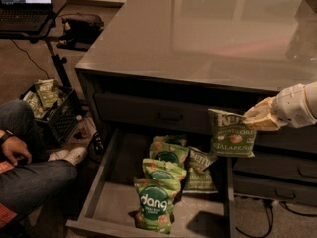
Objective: Pick green jalapeno chip bag from middle drawer and place on counter
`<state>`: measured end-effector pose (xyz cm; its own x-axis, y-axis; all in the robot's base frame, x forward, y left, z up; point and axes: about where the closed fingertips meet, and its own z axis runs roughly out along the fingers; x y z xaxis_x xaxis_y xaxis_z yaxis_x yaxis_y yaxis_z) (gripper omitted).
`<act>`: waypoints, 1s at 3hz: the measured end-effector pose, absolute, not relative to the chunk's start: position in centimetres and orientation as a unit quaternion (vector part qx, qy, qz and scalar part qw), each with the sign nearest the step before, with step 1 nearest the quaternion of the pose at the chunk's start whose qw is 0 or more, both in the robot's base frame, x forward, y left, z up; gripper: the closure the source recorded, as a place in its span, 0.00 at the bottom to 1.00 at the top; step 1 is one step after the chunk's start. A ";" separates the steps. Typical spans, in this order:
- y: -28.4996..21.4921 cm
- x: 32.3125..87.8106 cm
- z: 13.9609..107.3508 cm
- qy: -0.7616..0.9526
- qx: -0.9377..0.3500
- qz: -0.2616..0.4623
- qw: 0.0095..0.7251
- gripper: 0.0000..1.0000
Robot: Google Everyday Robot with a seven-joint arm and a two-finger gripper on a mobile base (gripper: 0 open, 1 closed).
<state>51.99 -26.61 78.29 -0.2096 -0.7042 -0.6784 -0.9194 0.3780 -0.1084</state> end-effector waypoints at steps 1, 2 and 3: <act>-26.4 51.8 81.8 0.741 -0.542 0.151 0.366 1.00; -26.5 52.3 86.6 0.725 -0.554 0.114 0.392 1.00; -26.9 53.7 90.6 0.715 -0.565 0.074 0.405 1.00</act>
Offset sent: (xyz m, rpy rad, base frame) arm 0.0087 -0.0058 0.1484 -0.0567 -0.2978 0.0123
